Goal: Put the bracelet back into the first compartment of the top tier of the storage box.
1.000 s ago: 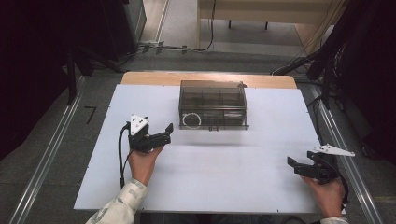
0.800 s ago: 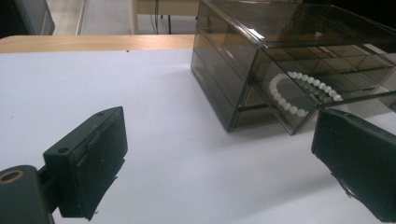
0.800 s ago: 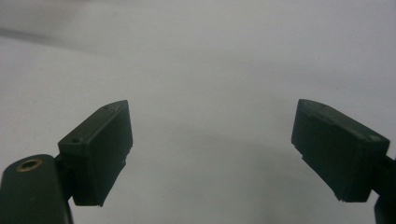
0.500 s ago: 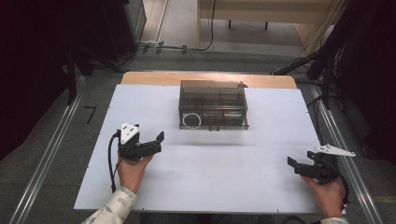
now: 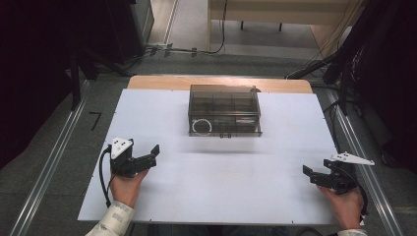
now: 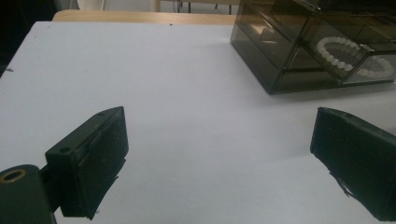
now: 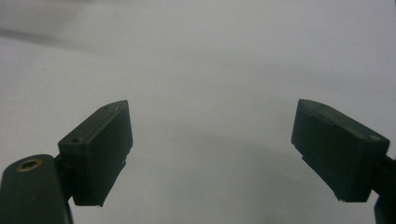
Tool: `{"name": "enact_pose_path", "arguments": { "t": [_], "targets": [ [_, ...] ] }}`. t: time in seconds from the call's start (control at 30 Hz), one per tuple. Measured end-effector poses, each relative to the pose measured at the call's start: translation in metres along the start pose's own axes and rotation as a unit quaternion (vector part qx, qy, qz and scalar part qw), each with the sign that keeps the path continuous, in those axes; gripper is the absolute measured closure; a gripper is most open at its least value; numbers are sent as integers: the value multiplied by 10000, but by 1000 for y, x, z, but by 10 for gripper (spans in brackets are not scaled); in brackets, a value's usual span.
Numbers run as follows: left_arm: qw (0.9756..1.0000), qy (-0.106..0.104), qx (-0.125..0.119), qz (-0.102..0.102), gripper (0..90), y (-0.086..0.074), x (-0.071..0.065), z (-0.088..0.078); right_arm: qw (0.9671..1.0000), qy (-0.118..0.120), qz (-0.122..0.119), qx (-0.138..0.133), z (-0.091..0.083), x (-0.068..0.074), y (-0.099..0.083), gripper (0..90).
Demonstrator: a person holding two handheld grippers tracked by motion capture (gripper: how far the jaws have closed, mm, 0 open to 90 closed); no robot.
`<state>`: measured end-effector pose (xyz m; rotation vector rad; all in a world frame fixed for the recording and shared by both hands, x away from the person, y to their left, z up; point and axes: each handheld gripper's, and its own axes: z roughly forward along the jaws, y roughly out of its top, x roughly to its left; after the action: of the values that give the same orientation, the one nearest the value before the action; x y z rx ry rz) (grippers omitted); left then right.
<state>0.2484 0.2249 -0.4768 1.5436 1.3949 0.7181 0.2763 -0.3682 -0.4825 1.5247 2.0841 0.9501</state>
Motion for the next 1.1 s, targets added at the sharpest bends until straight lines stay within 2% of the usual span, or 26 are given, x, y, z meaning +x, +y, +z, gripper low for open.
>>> {"name": "enact_pose_path", "arguments": {
  "t": [0.33, 0.7, 1.1],
  "targets": [
    [9999, 142, 31, -45, 43, -7, 12, -12, 10000, 10, 25, -5, -1, 0, 0, 109],
    [9998, 190, 87, -44, 44, -11, 16, -16, 10000, 0, 16, -25, -1, 0, 0, 109],
    [9994, 237, 193, -132, 44, -16, 22, -25, 10000, 3, 27, -23, -2, -1, 0, 109]
  ]
}}
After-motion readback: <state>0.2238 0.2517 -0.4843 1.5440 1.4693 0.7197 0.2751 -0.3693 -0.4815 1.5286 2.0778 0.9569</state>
